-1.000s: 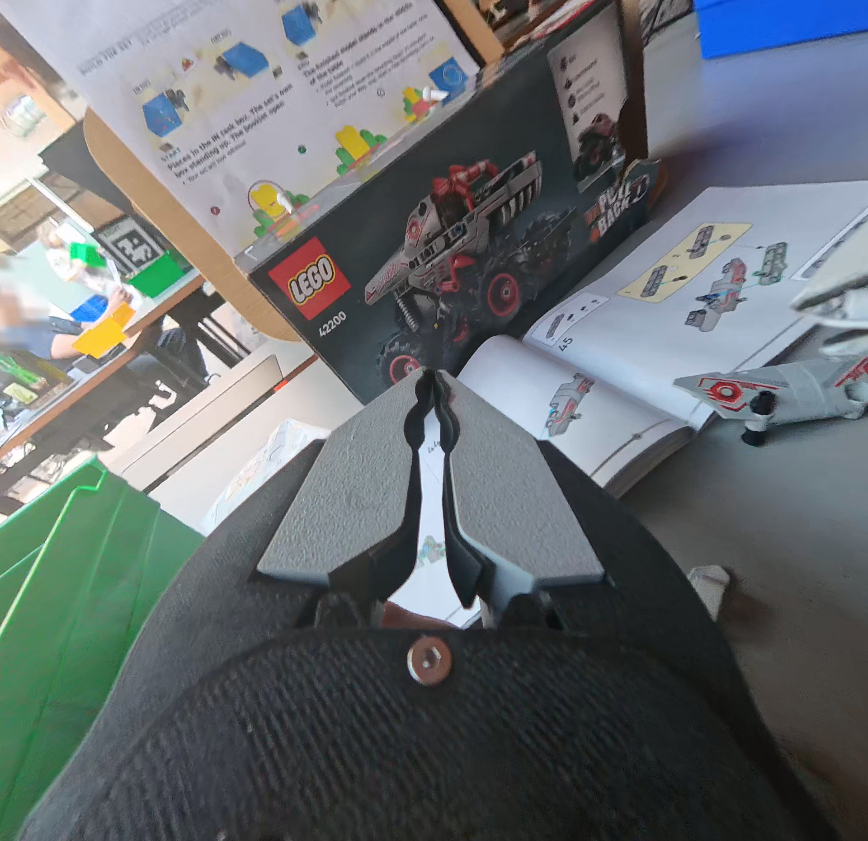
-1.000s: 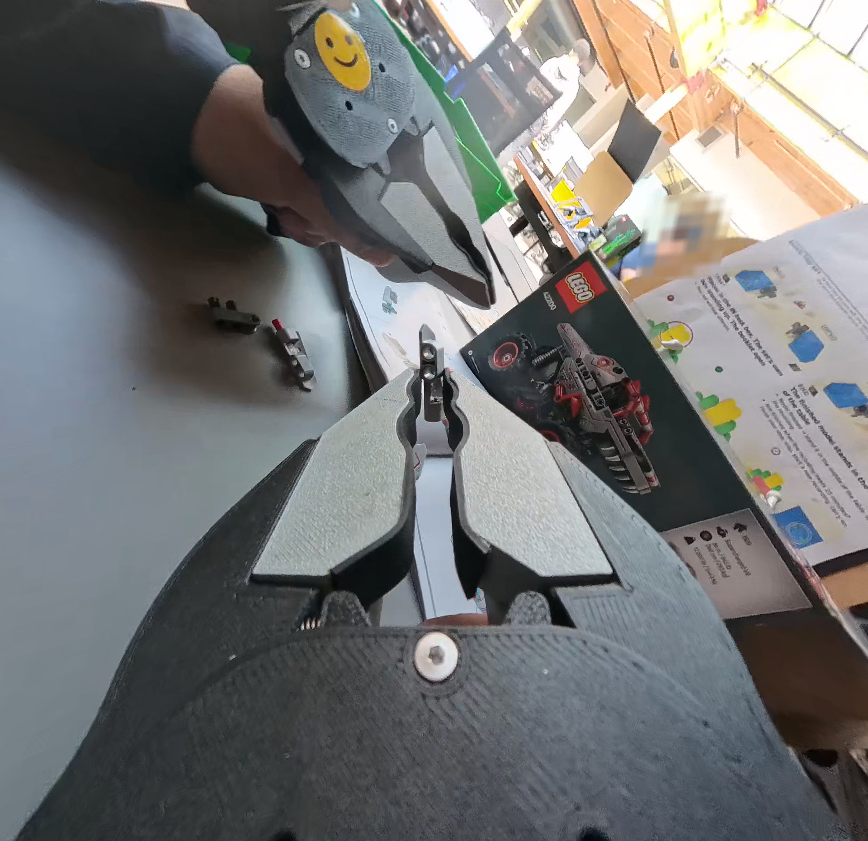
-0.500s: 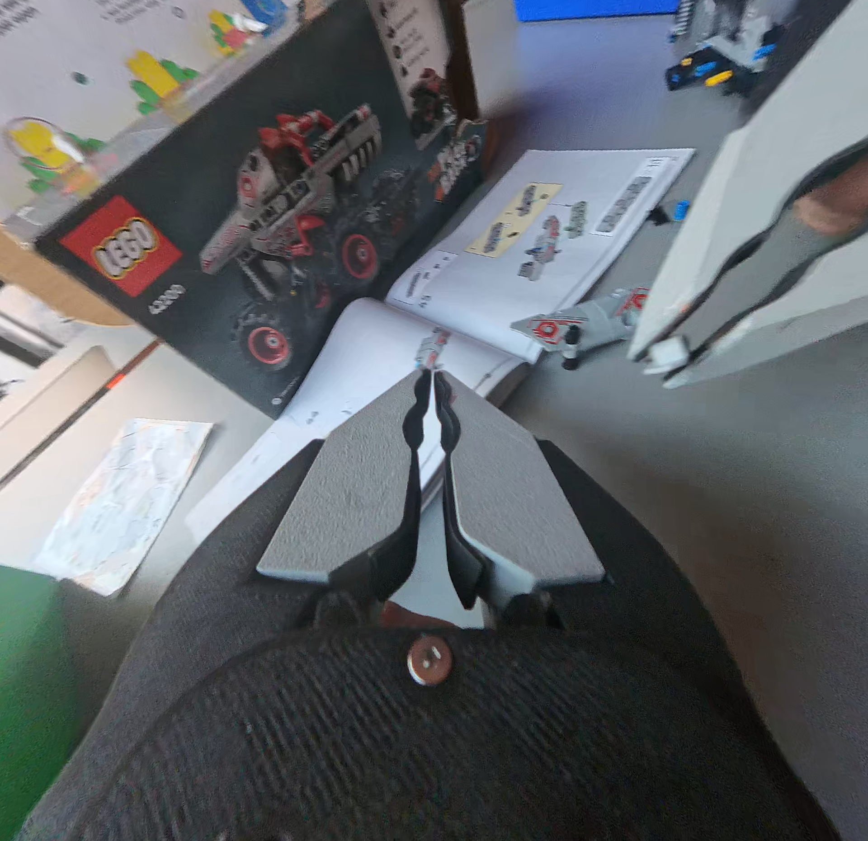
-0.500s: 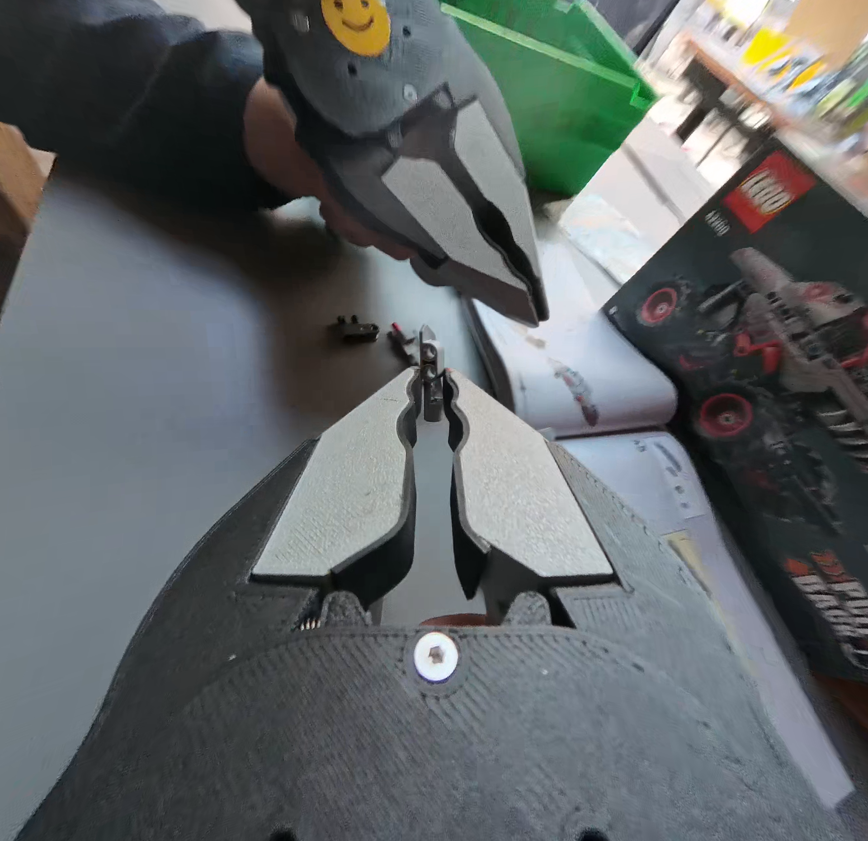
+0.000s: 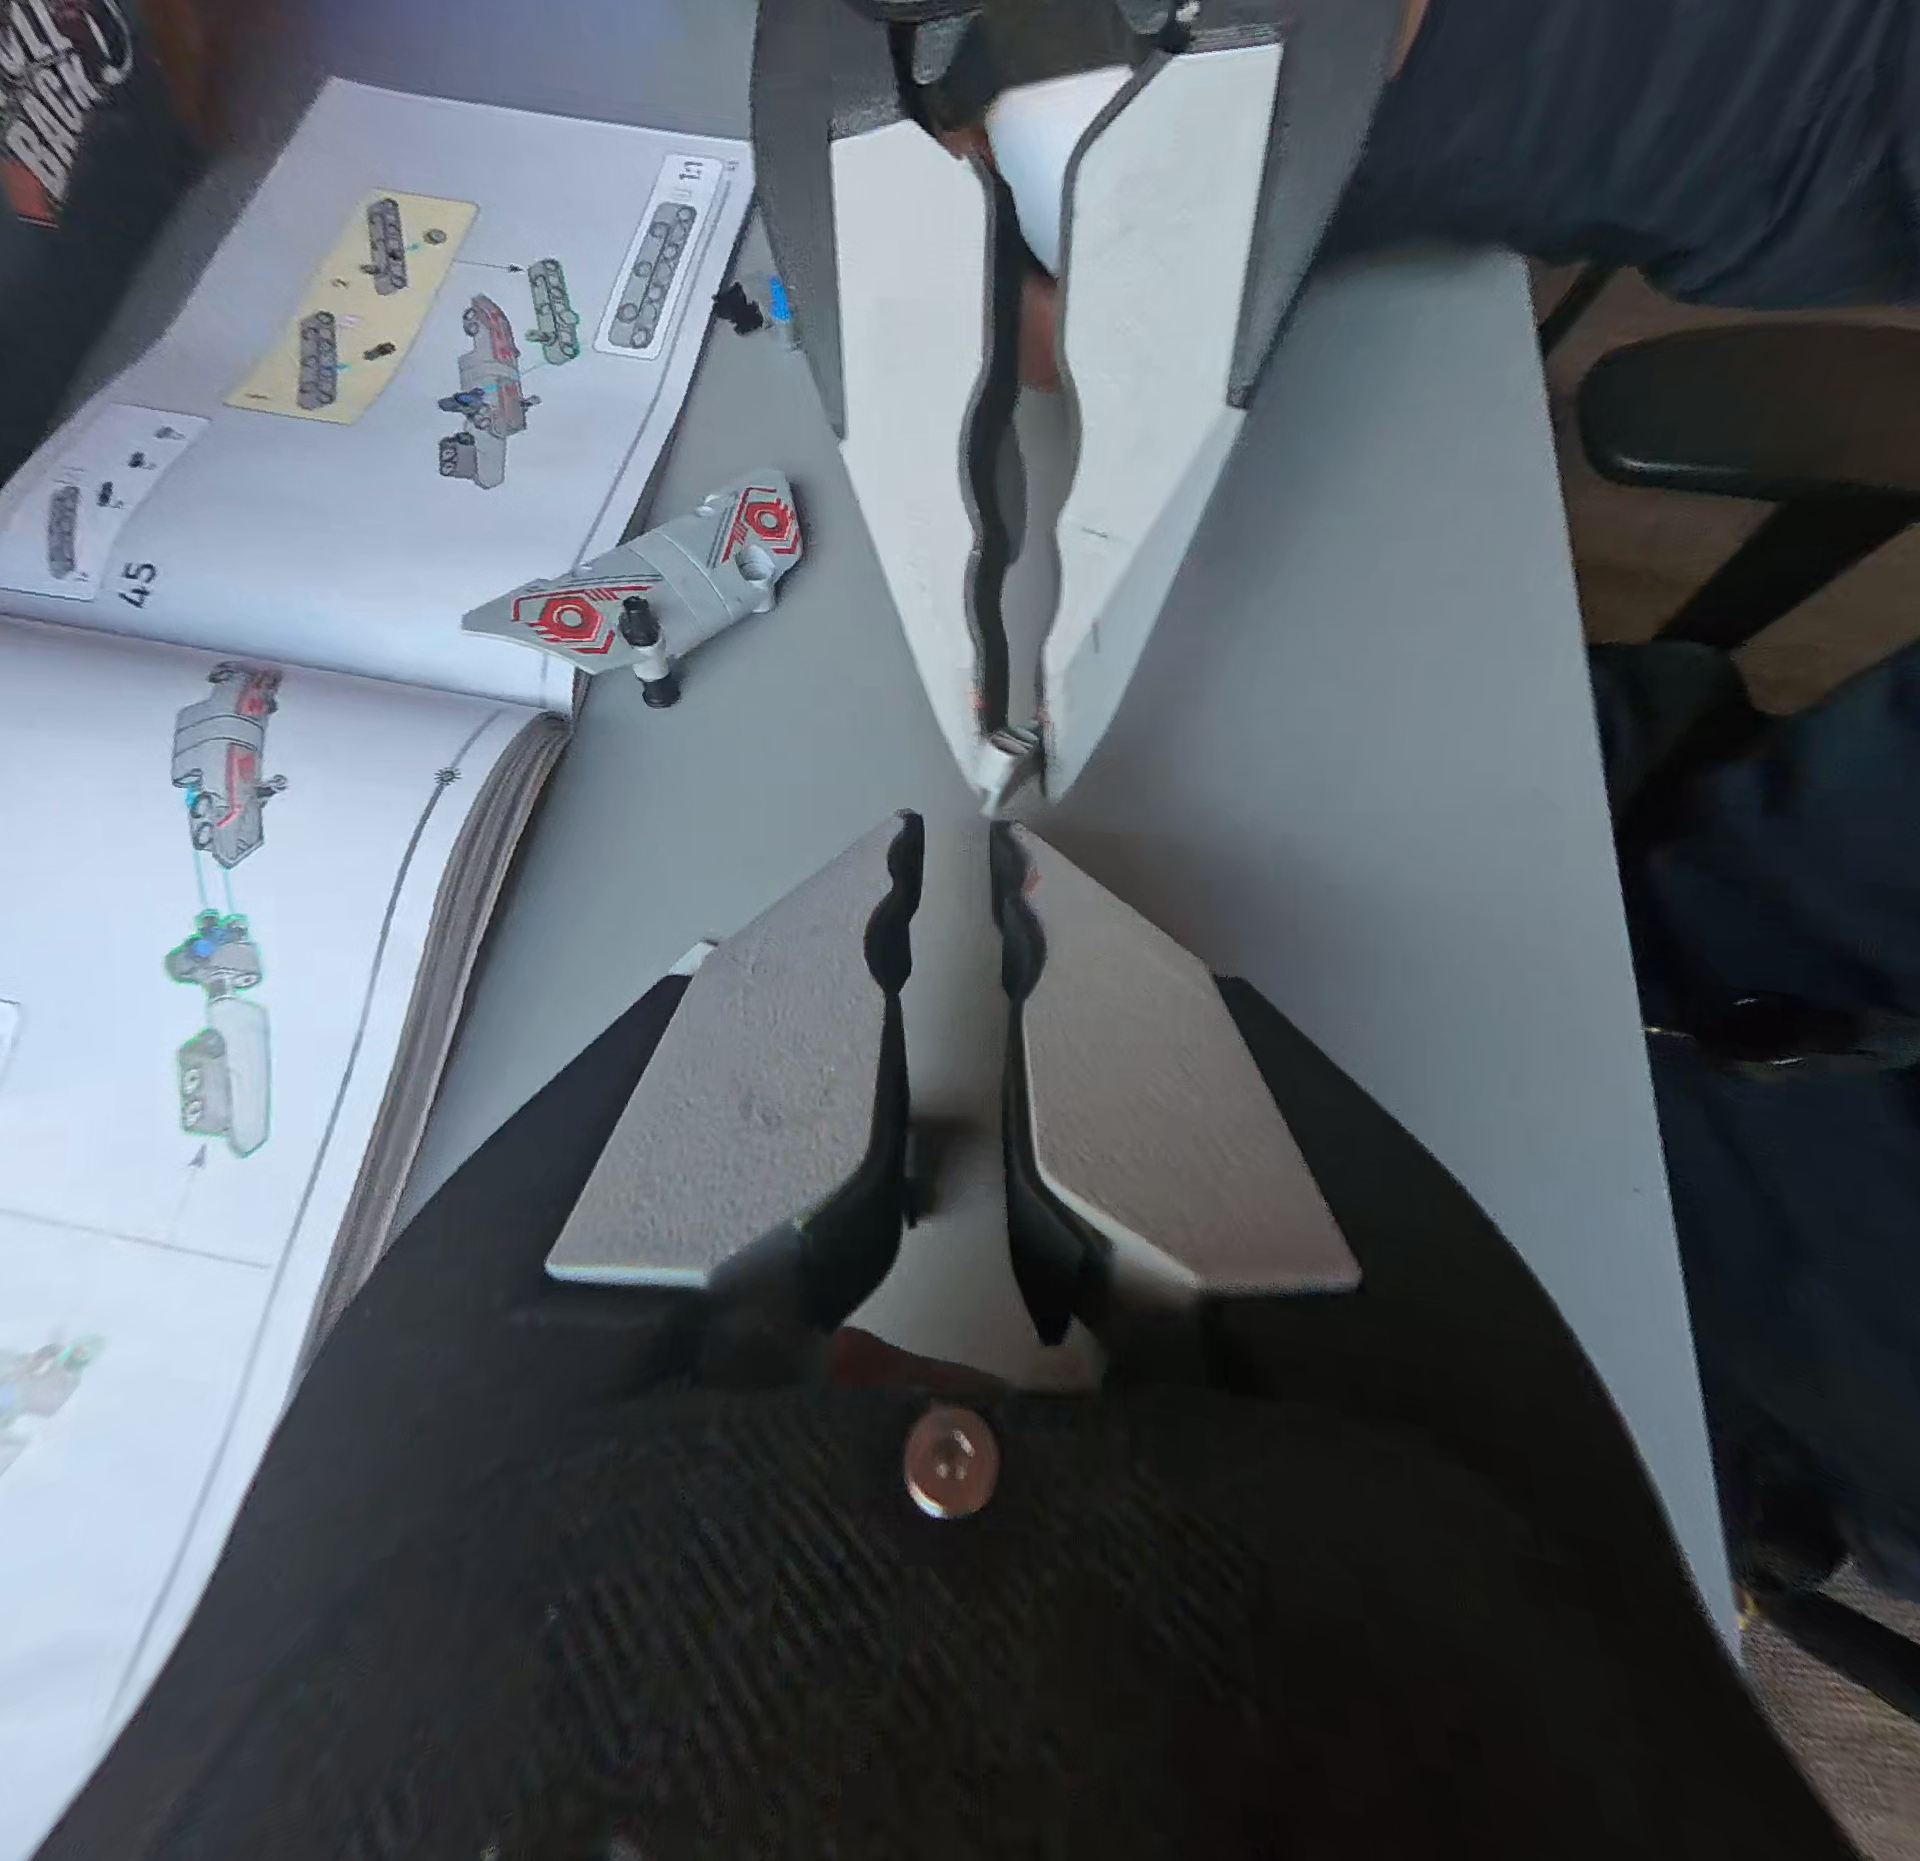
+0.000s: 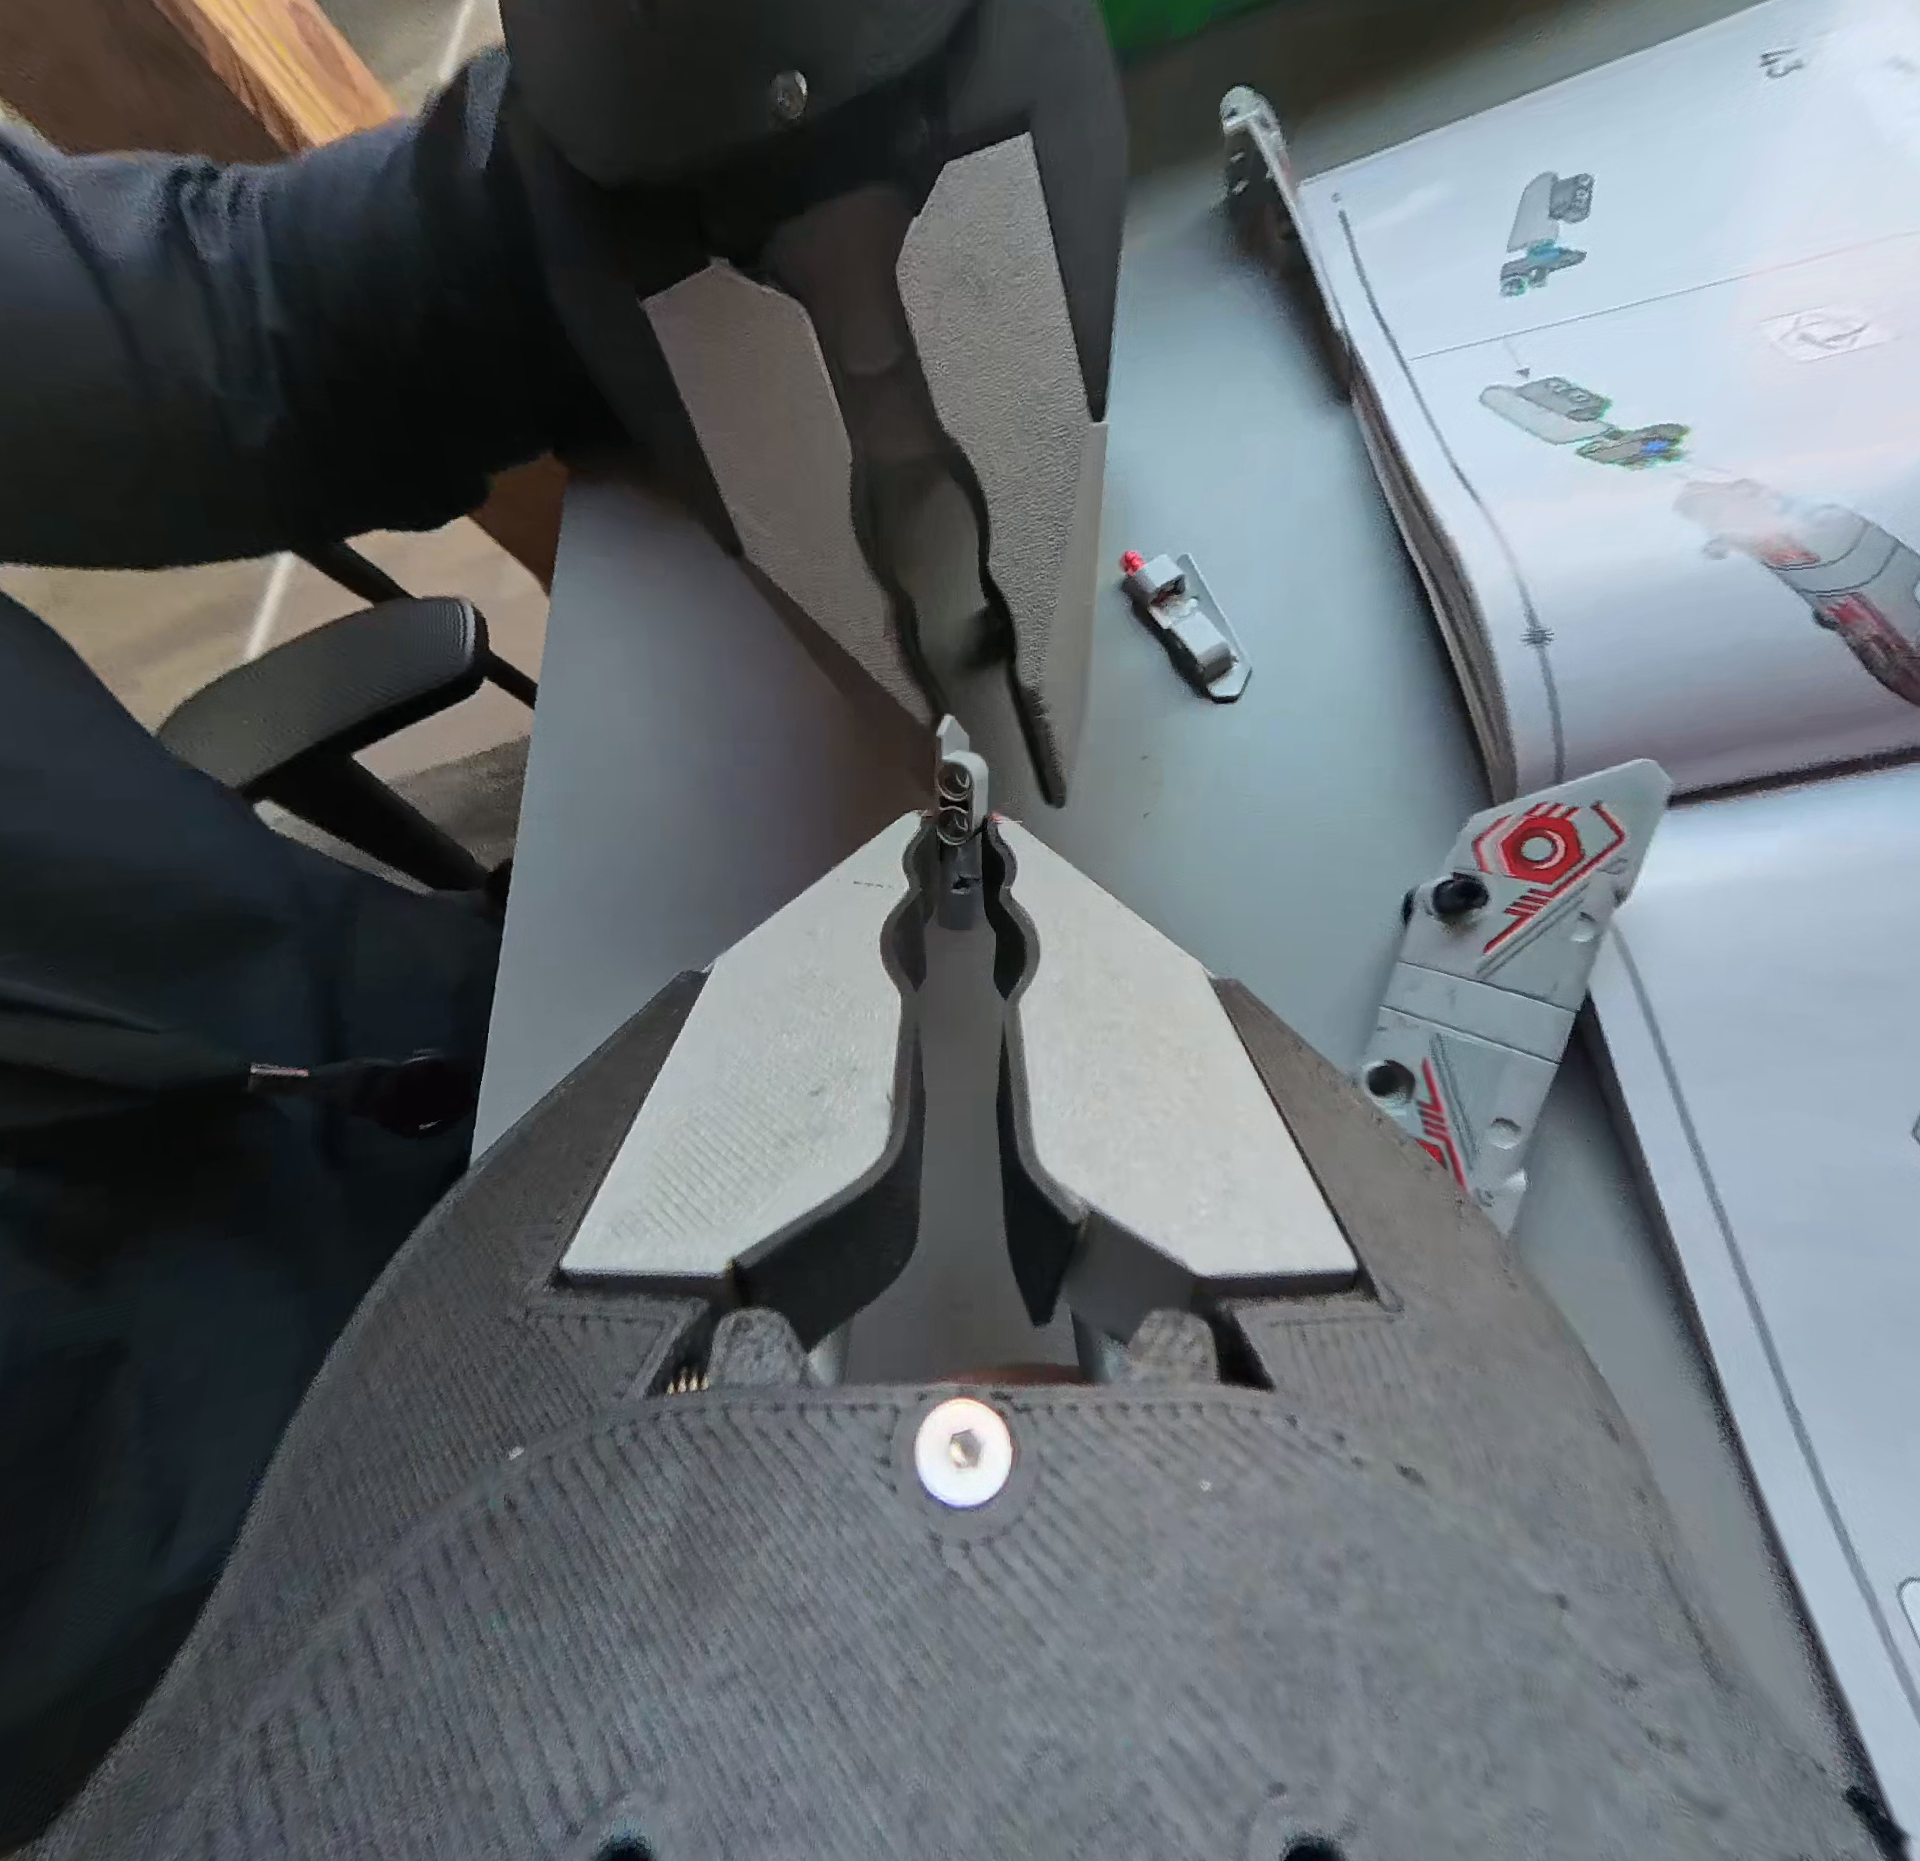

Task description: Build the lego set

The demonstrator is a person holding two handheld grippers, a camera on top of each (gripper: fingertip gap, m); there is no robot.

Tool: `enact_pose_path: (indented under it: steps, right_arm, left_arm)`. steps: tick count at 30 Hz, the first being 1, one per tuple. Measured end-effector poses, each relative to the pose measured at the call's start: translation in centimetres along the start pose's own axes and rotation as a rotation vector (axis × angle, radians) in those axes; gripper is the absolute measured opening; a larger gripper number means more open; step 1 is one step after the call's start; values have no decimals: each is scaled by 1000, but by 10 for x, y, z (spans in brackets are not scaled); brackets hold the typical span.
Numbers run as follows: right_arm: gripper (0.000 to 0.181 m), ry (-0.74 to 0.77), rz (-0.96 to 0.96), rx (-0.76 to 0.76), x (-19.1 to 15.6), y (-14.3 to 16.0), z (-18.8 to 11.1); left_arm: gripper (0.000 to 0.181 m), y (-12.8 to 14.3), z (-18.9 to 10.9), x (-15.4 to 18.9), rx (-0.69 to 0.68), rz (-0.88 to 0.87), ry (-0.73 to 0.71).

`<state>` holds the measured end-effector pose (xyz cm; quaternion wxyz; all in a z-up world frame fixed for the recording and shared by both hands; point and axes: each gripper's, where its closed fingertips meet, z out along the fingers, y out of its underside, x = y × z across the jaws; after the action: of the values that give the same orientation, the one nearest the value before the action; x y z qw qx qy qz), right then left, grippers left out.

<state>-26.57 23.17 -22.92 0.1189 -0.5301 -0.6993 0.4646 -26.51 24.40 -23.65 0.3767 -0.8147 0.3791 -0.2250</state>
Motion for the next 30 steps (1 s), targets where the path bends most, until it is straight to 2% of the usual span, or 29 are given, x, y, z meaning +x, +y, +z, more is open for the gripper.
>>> enact_pose_path:
  steps: [4,8,15,20,26,30]
  right_arm:
    - [5,-98,80,122,-5,-17,-9]
    - [5,-178,178,180,-10,-26,-15]
    - [5,-141,257,34,-10,-5,-1]
    - [5,-152,276,-20,-12,4,4]
    - [5,-128,278,-17,-3,6,1]
    - [5,-115,232,-17,-5,4,-1]
  left_arm:
    - [15,-4,-5,-5,23,-46,-6]
    - [16,-23,-18,1,129,-70,36]
    - [13,-12,-20,2,95,-120,24]
    - [1,-7,-10,15,60,-164,100]
    - [0,-2,-4,12,36,-246,101]
    - [0,-4,-11,3,40,-206,15]
